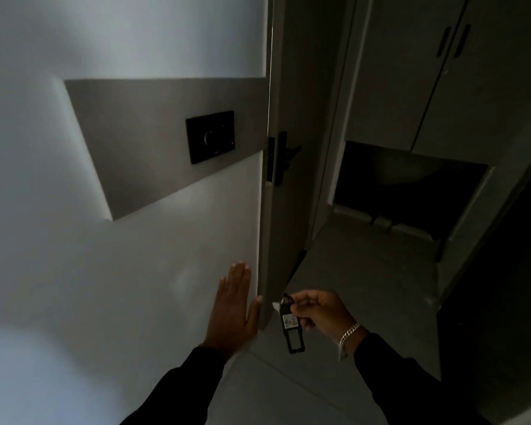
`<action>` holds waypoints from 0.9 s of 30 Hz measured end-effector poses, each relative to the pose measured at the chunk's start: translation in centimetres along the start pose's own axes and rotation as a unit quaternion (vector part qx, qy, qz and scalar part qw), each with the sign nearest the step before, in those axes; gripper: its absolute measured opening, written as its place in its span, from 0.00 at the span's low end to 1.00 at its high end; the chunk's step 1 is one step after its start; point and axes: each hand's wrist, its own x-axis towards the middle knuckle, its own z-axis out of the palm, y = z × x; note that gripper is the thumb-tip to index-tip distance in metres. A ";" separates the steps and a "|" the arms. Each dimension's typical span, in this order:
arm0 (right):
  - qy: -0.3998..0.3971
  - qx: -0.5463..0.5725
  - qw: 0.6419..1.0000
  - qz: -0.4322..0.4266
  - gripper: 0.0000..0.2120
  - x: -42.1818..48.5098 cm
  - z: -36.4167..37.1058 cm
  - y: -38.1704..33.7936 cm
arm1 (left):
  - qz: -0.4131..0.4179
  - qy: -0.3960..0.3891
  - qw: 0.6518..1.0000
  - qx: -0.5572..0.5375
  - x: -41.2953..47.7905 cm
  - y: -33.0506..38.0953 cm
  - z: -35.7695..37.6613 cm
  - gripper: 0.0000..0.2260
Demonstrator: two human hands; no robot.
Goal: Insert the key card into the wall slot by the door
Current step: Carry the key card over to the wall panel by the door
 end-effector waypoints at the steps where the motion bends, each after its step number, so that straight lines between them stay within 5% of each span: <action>1: -0.002 0.001 1.000 0.000 0.07 1.5 -0.2 -0.6 | 0.001 0.005 1.000 0.003 1.3 -0.3 0.0 0.31; 14: -0.149 -0.035 0.982 -0.107 0.06 22.0 -2.2 -8.3 | -0.025 0.139 0.989 0.046 15.3 -3.5 0.2 0.28; 21: -0.275 -0.085 0.901 -0.324 0.05 28.7 -2.1 -17.0 | -0.045 0.271 0.955 0.115 20.8 -2.5 -2.2 0.25; 27: -0.378 0.014 0.826 -0.419 0.12 30.3 -1.6 -25.6 | -0.024 0.369 0.907 0.201 23.6 -0.6 -7.9 0.23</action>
